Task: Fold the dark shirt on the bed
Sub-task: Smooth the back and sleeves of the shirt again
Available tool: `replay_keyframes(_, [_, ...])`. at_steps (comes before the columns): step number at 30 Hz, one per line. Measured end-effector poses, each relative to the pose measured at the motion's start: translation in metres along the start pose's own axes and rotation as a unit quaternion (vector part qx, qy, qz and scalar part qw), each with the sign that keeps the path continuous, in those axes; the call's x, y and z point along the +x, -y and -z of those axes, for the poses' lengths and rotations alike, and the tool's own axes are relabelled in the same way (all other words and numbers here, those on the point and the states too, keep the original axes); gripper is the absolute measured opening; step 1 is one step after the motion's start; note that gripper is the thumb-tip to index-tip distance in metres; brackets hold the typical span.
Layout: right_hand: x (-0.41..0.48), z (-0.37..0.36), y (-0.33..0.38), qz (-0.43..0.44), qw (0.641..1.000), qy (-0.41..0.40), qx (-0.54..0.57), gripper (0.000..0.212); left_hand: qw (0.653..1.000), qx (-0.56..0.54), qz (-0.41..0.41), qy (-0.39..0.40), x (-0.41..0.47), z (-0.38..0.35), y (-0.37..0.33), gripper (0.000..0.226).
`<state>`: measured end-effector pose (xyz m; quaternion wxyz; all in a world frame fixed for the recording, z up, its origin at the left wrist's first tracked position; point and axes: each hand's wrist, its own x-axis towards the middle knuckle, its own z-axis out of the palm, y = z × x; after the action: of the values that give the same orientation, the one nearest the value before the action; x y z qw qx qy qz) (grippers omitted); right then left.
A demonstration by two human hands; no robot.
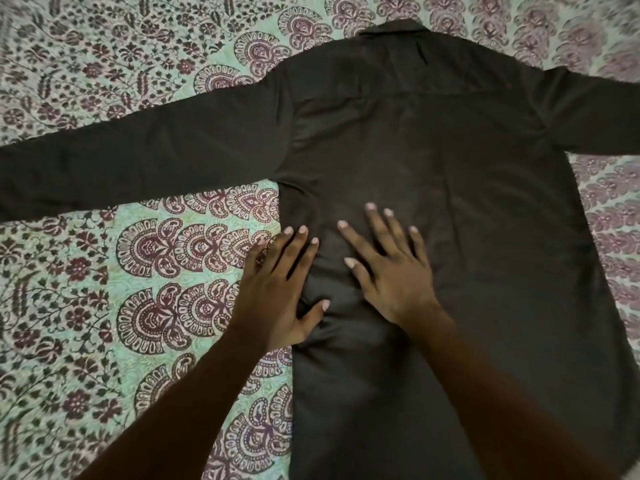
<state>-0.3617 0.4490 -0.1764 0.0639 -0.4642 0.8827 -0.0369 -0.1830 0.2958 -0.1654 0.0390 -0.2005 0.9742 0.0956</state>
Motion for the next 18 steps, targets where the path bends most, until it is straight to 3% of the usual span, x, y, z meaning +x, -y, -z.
replay_keyframes(3, [-0.029,-0.002,-0.027,-0.225,0.974,-0.015,0.032,0.065,1.0,0.003,-0.002,0.012,-0.009,0.0,-0.005,0.098])
replay_keyframes(5, [-0.037,-0.001,-0.025,-0.307,0.95,-0.025,0.051,0.068,1.0,-0.001,-0.014,0.017,-0.023,-0.002,-0.012,0.101])
replay_keyframes(6, [-0.043,-0.001,-0.018,-0.286,0.957,-0.027,0.05,0.068,0.999,-0.001,-0.029,0.023,-0.033,-0.004,-0.017,0.102])
replay_keyframes(9, [-0.078,-0.006,0.004,-0.088,0.996,0.004,0.021,0.062,0.995,-0.005,-0.086,0.044,-0.072,-0.011,-0.037,0.1])
replay_keyframes(10, [-0.095,-0.007,0.004,-0.076,0.997,0.01,0.02,0.062,0.994,-0.01,-0.099,0.049,-0.087,-0.012,-0.045,0.099])
replay_keyframes(14, [-0.177,-0.001,-0.006,-0.238,0.969,0.039,0.046,0.067,0.99,-0.019,-0.114,0.086,-0.145,-0.014,-0.072,0.097])
replay_keyframes(18, [-0.223,0.011,-0.004,-0.308,0.947,0.045,0.082,0.075,0.99,-0.024,-0.107,0.089,-0.166,-0.011,-0.095,0.084])
